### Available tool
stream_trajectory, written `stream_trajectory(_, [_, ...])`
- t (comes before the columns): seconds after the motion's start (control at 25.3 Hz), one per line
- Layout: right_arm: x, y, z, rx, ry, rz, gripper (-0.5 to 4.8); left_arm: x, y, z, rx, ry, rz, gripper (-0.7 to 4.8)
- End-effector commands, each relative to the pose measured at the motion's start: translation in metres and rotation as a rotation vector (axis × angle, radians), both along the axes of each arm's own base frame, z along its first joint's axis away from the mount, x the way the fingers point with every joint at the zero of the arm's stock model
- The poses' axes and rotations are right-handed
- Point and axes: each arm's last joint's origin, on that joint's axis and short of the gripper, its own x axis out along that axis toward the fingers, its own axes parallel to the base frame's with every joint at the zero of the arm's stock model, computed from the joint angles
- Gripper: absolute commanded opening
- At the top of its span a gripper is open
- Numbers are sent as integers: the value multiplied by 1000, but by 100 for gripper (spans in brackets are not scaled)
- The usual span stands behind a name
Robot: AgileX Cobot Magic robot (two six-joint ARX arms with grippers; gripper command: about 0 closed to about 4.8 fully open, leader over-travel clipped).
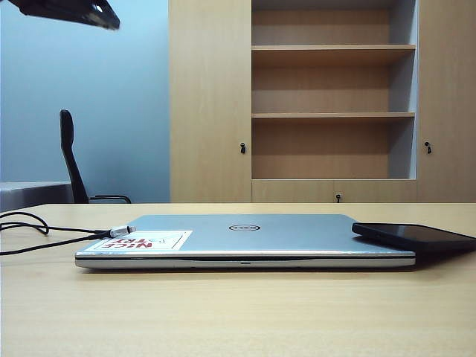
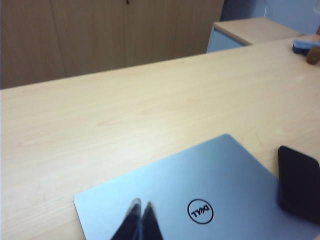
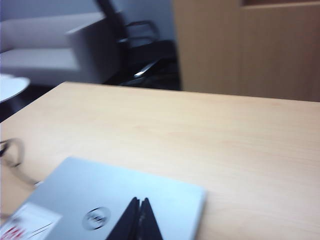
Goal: Pick up the charging cable and the phone, plug the charging cable into the charging port on the phone, and finally place them back on the table.
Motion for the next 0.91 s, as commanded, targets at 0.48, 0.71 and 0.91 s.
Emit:
stream_trajectory(0.48, [-24,49,-7,-100,49,265,-5,5,4,-30,135,22,-2,-6])
stream_trajectory(0.71, [-31,57,-11,-180,53,344,-5,5,8,-50,176,61,3,-6])
stream_trajectory(0.91, [-37,58,-14,-212,74,376,-5,6,15,-66,249,76,13,-6])
